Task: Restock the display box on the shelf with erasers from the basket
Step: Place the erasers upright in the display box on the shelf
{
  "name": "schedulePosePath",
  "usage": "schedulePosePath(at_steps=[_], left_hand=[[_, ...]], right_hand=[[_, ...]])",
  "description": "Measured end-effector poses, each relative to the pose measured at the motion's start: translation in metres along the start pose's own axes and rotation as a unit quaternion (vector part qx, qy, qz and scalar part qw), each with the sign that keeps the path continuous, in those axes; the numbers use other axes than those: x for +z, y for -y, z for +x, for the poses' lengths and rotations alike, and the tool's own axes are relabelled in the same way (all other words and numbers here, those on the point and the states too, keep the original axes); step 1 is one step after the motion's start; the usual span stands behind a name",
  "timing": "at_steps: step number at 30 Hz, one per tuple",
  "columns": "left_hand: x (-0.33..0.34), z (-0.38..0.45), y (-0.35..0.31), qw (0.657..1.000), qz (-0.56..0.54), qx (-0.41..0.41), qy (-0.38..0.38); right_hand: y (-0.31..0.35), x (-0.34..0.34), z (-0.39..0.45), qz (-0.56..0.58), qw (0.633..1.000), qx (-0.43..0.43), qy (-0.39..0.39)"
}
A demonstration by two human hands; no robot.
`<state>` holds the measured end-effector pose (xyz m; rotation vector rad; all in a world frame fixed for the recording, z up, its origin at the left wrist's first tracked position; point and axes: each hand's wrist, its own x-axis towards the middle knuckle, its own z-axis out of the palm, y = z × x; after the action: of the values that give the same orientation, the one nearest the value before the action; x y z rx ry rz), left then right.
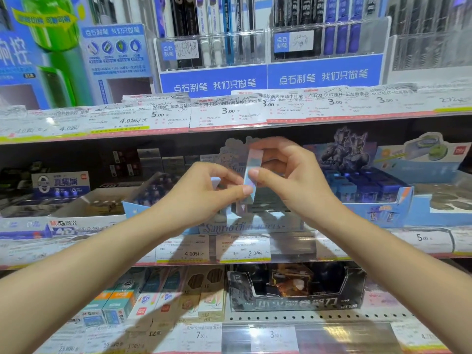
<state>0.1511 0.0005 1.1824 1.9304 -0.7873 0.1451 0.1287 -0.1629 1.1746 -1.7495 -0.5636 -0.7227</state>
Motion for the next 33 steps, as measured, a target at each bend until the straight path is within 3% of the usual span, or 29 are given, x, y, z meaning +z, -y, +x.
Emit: schedulePosePath(at_steps=[2,4,7,19,26,33], left_hand=[[-0.005,0.0,0.002,0.987,0.15,0.063,-0.015],[-0.011,0.001,0.008,0.946,0.301,0.124,-0.01],[-0.015,0.004,0.016,0.909,0.402,0.102,0.045],[-0.015,0.004,0.018,0.882,0.457,0.06,0.098],[-0.016,0.006,0.014,0.883,0.455,0.042,0.109],[-0.018,0.012,0.017,0.875,0.467,0.037,0.121]], right_hand=[[-0.006,-0.008,0.007,-0.054,0.998,0.004,-0.01],[-0.014,-0.013,0.014,-0.126,0.992,0.012,-0.006],[-0.027,-0.015,0.023,-0.183,0.982,0.042,0.02],[-0.047,-0.002,0.028,-0.221,0.973,0.049,0.042],[-0.043,-0.002,0.032,-0.15,0.982,0.107,0.043],[-0.044,-0.004,0.027,-0.256,0.959,0.08,0.087]])
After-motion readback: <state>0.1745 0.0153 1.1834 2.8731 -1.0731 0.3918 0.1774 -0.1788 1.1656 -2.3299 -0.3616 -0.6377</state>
